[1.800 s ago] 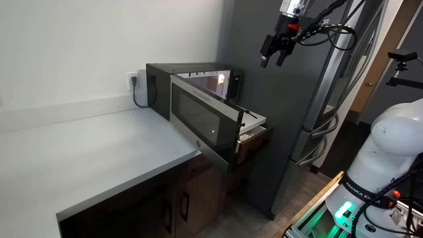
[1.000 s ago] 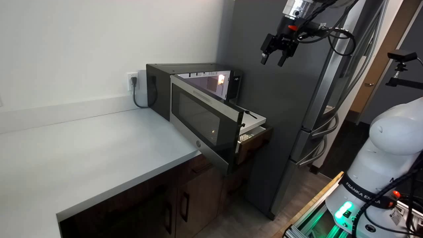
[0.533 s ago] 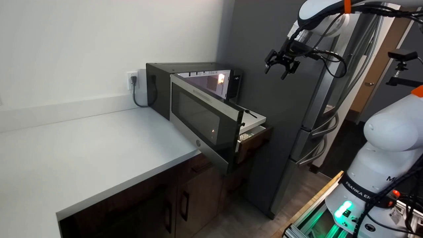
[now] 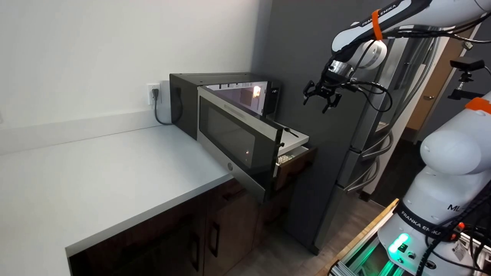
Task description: Open the top drawer
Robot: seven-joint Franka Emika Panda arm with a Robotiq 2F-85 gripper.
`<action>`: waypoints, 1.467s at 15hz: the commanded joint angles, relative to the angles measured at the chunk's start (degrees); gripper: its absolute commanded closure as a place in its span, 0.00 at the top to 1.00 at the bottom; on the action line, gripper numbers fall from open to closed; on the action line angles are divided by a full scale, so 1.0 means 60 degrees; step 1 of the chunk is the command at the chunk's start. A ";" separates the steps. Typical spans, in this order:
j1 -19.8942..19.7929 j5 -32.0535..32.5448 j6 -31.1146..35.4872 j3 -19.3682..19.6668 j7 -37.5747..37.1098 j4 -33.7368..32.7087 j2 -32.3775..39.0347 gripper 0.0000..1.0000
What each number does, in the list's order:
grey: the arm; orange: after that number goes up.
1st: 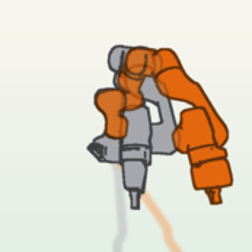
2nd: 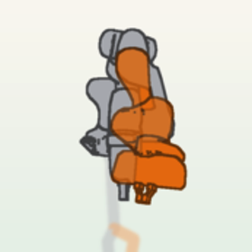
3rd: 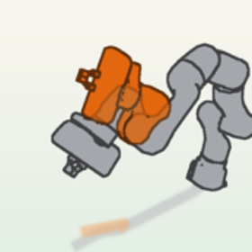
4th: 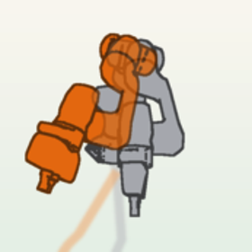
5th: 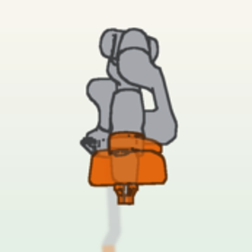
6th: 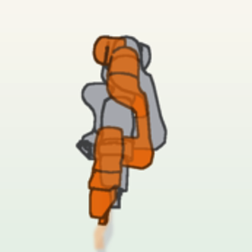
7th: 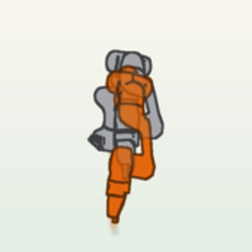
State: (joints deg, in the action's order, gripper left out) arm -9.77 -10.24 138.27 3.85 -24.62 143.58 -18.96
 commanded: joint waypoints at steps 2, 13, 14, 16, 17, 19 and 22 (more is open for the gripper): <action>-0.0064 -0.0006 -0.0020 -0.0101 -0.0425 -0.0310 0.0432 1.00; -0.0222 -0.1876 0.1965 0.0905 -0.2295 -0.2539 0.5169 0.58; -0.0173 -0.2075 0.2359 0.0919 -0.2485 -0.2662 0.5561 0.50; -0.0143 -0.2609 0.3037 0.0842 -0.2684 -0.3114 0.6443 0.35; -0.0171 -0.2886 0.3162 0.0784 -0.2799 -0.3347 0.6813 0.26; -0.0124 -0.2642 0.2952 0.0893 -0.2559 -0.2947 0.6341 0.37; -0.0153 -0.2927 0.2974 0.0826 -0.2691 -0.3472 0.7048 0.20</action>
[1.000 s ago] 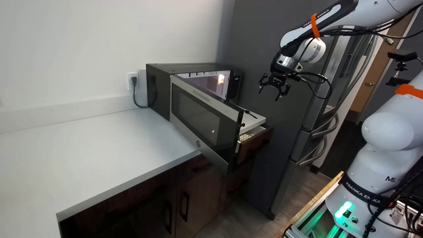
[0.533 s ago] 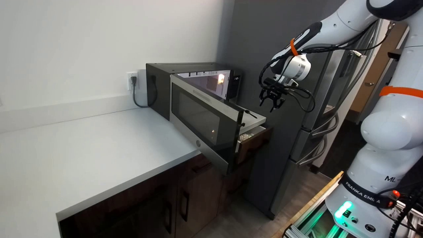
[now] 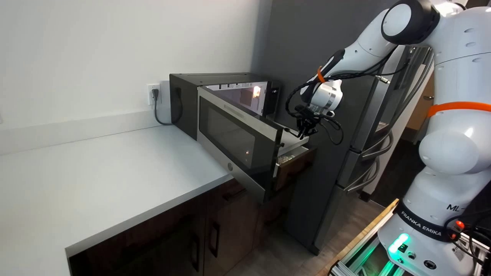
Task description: Open the top drawer
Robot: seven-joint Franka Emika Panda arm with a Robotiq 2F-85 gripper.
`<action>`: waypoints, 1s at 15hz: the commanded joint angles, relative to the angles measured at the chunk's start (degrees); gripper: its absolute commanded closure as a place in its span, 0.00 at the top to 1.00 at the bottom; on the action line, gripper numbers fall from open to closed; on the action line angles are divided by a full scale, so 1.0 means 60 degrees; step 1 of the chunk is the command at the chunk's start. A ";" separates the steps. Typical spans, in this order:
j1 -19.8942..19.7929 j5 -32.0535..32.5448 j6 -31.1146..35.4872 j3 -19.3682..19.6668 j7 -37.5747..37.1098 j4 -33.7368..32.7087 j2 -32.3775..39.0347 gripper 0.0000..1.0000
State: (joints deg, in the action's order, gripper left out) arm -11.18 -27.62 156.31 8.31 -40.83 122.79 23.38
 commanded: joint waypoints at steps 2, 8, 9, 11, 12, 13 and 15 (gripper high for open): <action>0.0077 -0.0042 -0.0032 0.0079 -0.0046 -0.0104 0.0048 0.05; -0.0429 -0.0808 -0.0174 -0.0114 0.0007 -0.0583 0.1076 0.00; -0.0486 -0.0837 -0.0201 -0.0085 -0.0022 -0.0605 0.1195 0.00; -0.0695 -0.1058 -0.0102 -0.0203 0.0131 -0.0751 0.1480 0.00; -0.0788 -0.1185 0.0001 -0.0273 0.0208 -0.0868 0.1640 0.00; -0.0899 -0.1356 0.0013 -0.0390 0.0343 -0.1016 0.1789 0.00; -0.0948 -0.1542 -0.0001 -0.0443 0.0427 -0.1258 0.2058 0.00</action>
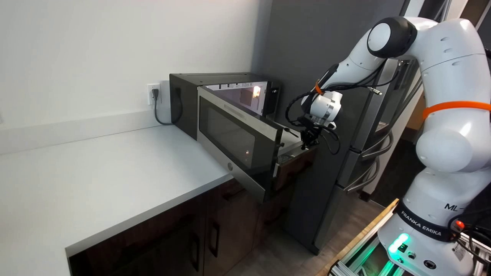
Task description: Open the top drawer
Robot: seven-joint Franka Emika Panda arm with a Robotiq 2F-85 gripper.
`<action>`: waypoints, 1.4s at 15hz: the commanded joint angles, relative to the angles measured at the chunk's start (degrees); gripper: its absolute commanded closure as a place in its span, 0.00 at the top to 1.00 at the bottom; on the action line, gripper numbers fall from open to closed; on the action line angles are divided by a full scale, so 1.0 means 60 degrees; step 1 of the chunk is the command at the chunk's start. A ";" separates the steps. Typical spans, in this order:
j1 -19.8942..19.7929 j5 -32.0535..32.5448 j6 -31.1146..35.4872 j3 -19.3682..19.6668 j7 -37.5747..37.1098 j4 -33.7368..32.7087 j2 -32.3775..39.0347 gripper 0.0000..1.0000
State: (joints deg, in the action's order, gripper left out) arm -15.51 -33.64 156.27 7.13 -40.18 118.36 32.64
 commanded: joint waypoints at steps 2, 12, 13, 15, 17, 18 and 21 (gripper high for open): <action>-0.0330 -0.0787 0.0145 -0.0410 0.0610 -0.0780 0.0792 0.00; -0.0064 -0.0744 -0.0103 -0.0023 0.0924 -0.1438 0.1791 0.00; 0.0047 -0.0630 -0.0210 0.0137 0.0787 -0.1311 0.1702 0.00; 0.0327 -0.0398 -0.0371 0.0481 0.0454 -0.1115 0.1579 0.00; 0.0685 -0.0150 -0.0478 0.0879 0.0090 -0.0857 0.1453 0.00; 0.0860 0.0006 -0.0449 0.1055 -0.0096 -0.0691 0.1372 0.00; 0.1412 0.0722 -0.0349 0.1571 -0.0665 -0.0138 0.1152 0.00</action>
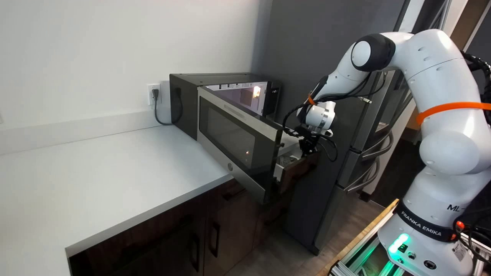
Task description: Open the top drawer
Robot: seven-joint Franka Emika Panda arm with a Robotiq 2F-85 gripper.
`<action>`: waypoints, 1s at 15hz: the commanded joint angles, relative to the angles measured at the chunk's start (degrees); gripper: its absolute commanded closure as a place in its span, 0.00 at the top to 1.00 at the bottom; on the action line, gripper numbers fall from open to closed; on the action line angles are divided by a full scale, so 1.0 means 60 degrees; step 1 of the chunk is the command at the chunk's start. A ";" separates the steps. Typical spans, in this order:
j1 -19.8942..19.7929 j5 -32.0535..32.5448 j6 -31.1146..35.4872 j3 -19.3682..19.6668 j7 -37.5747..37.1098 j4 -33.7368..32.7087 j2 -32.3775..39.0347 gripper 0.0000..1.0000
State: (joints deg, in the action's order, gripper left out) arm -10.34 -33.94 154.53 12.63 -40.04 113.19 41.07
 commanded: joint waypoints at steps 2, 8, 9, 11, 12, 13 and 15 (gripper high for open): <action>0.0841 0.1402 -0.0048 0.0960 -0.1059 0.1144 -0.0442 0.00; 0.1562 0.2932 -0.0033 0.1791 -0.1753 0.2158 -0.0898 0.00; 0.1704 0.3196 -0.0061 0.1963 -0.1889 0.2308 -0.0925 0.00; 0.2034 0.3770 -0.0087 0.2342 -0.2186 0.2599 -0.0971 0.00; 0.2122 0.3985 -0.0030 0.2435 -0.2258 0.2710 -0.1014 0.00; 0.2203 0.4170 0.0021 0.2510 -0.2295 0.2823 -0.1083 0.00; 0.2103 0.4247 0.0536 0.2337 -0.2029 0.2969 -0.1356 0.00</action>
State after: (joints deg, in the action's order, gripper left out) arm 1.56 -11.29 154.77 26.18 -51.64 127.69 36.38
